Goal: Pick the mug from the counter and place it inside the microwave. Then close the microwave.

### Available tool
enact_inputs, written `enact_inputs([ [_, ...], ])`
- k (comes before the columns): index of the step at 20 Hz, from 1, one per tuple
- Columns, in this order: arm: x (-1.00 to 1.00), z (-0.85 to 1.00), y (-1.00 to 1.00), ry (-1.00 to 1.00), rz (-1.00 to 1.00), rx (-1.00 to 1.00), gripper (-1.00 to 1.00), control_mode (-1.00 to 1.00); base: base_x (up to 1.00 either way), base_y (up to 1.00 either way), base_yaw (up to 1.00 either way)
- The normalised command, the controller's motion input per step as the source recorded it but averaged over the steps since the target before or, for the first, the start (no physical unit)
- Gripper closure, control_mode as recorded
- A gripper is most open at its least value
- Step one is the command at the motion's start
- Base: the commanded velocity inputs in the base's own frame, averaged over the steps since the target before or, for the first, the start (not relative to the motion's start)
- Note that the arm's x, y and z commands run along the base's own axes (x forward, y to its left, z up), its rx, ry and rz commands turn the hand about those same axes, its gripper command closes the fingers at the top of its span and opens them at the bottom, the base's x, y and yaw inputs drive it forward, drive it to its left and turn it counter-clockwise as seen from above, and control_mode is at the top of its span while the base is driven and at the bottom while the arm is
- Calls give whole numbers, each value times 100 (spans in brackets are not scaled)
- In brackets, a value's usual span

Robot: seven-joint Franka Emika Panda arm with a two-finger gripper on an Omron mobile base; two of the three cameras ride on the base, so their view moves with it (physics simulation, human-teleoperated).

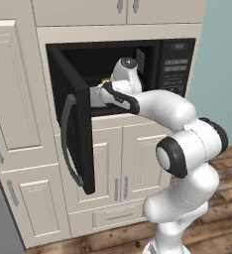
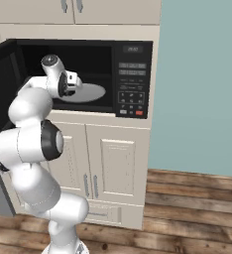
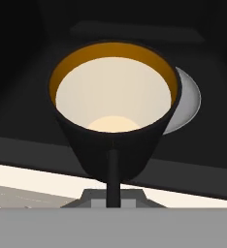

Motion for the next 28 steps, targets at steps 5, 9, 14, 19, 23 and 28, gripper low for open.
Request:
enact_inputs([
  [5, 38, -22, 1, 0, 0, 0, 100, -100, 0, 0, 0],
  [9, 53, -13, 0, 0, 0, 0, 100, -100, 0, 0, 0],
  [14, 56, -8, 0, 0, 0, 0, 100, -100, 0, 0, 0],
  [19, 51, 0, 1, 3, 0, -1, 100, -100, 0, 0, 0],
  [23, 27, -6, 1, 3, 0, 0, 100, -100, 0, 0, 0],
  [28, 21, -33, 0, 6, 0, 0, 100, -100, 0, 0, 0],
])
